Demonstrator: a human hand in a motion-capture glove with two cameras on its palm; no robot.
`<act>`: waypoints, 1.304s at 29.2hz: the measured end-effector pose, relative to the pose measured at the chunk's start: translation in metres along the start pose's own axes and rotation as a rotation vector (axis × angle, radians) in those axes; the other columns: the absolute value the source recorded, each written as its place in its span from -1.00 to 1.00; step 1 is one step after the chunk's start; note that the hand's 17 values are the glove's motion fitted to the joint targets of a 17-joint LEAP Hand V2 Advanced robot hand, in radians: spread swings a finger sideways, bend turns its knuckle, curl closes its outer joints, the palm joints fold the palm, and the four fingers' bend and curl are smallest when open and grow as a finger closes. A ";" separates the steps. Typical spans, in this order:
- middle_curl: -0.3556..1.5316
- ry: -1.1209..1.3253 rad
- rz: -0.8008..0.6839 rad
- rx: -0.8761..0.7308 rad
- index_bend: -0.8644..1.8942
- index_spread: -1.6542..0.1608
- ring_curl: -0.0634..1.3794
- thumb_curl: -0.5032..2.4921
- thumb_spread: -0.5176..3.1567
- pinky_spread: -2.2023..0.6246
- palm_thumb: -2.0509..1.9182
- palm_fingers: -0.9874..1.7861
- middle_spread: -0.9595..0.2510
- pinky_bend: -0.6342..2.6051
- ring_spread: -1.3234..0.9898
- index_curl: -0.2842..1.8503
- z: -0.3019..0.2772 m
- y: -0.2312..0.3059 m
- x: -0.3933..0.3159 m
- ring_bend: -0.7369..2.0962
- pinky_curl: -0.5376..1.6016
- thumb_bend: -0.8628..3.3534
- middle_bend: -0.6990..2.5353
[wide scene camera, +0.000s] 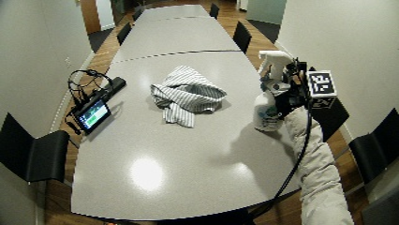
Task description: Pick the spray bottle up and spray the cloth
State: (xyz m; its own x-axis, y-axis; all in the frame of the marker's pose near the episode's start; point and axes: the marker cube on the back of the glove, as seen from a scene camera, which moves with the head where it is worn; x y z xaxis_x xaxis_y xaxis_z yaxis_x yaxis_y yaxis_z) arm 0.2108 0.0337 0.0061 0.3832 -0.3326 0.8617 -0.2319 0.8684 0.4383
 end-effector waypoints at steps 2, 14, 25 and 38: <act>-0.12 0.151 -0.025 -0.007 -0.18 0.53 -0.29 -0.25 -0.54 0.38 0.59 0.64 0.29 -0.38 -0.02 -0.27 -0.005 -0.006 -0.005 -0.08 -0.11 -0.60 -0.23; -0.10 1.180 -0.255 -0.244 -0.18 0.54 -0.27 -0.22 -0.58 0.37 0.58 0.66 0.29 -0.38 -0.03 -0.23 0.044 -0.051 -0.047 -0.09 -0.10 -0.61 -0.21; -0.09 1.315 -0.273 -0.213 -0.17 0.54 -0.26 -0.20 -0.60 0.36 0.57 0.67 0.28 -0.38 -0.04 -0.20 0.050 -0.060 -0.050 -0.08 -0.09 -0.61 -0.20; -0.08 0.101 0.063 0.157 -0.17 0.54 -0.25 -0.18 -0.61 0.36 0.56 0.66 0.28 -0.38 -0.03 -0.18 0.004 -0.087 -0.102 -0.08 -0.08 -0.60 -0.20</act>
State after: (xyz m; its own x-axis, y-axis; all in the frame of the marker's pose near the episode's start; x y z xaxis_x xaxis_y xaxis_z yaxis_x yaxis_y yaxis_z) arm 0.1883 -0.0091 -0.1188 0.4493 -0.2337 0.8623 -0.3918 0.8159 0.4253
